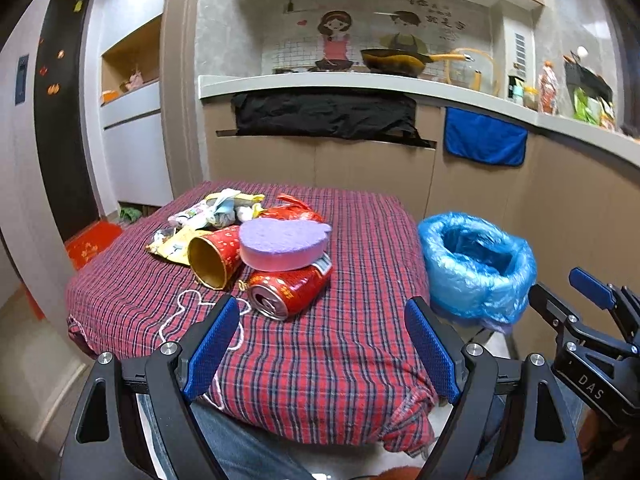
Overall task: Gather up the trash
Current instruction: 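Move the right gripper to the purple-pink sponge and grasp it, then grasp the red paper cup with the left gripper while the right gripper holds the sponge, then carry the sponge and cup to the blue bin and open both grippers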
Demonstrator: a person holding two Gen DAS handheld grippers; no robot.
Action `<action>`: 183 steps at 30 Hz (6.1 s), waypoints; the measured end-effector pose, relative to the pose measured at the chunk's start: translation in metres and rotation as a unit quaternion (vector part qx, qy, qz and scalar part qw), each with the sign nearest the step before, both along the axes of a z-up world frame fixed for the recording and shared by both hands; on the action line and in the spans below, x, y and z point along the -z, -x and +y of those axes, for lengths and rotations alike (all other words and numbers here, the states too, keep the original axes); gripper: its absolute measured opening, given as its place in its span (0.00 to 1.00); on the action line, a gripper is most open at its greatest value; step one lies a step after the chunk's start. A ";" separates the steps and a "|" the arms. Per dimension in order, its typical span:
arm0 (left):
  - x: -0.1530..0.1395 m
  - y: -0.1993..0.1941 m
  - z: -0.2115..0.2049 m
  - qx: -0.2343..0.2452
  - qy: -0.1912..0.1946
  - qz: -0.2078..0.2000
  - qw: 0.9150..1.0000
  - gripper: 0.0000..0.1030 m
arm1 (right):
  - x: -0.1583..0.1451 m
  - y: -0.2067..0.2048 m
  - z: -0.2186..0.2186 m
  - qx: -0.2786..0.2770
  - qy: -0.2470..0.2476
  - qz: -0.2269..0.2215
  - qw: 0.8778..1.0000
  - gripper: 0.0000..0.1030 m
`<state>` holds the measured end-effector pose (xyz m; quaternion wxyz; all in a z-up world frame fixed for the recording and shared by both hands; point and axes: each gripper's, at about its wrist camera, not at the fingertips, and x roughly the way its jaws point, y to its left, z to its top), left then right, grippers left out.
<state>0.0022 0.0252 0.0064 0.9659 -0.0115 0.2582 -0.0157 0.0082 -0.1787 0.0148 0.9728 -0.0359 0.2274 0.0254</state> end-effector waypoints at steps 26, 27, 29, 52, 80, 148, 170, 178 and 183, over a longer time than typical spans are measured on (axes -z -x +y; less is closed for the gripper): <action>0.042 -0.090 0.187 -0.127 0.109 0.013 0.986 0.76 | 0.018 -0.156 0.170 -0.271 0.079 0.078 0.956 0.62; 0.044 -0.091 0.189 -0.129 0.108 0.016 0.986 0.76 | 0.021 -0.162 0.179 -0.277 0.090 0.080 0.953 0.62; 0.049 -0.094 0.193 -0.138 0.109 0.023 0.984 0.76 | 0.026 -0.166 0.191 -0.285 0.100 0.085 0.949 0.62; 0.059 -0.145 0.170 -0.042 0.187 0.055 0.980 0.61 | 0.021 -0.212 0.152 -0.222 0.030 0.127 0.966 0.18; 0.070 -0.204 0.170 -0.050 0.184 0.088 0.978 0.07 | 0.065 -0.212 0.126 -0.231 -0.007 0.196 0.953 0.54; -0.044 -0.223 -0.157 0.223 0.103 0.022 0.969 0.05 | -0.034 -0.196 -0.138 0.007 -0.105 0.060 0.993 0.31; 0.002 -0.276 -0.164 0.194 0.168 0.123 0.959 0.32 | 0.028 -0.209 -0.165 0.036 -0.120 0.099 0.987 0.41; -0.004 -0.245 -0.091 0.120 0.170 0.082 0.975 0.41 | 0.018 -0.192 -0.135 0.031 -0.085 0.096 0.991 0.41; -0.012 -0.220 -0.033 0.074 0.129 0.066 0.987 0.43 | 0.011 -0.182 -0.097 0.006 -0.068 0.088 0.994 0.44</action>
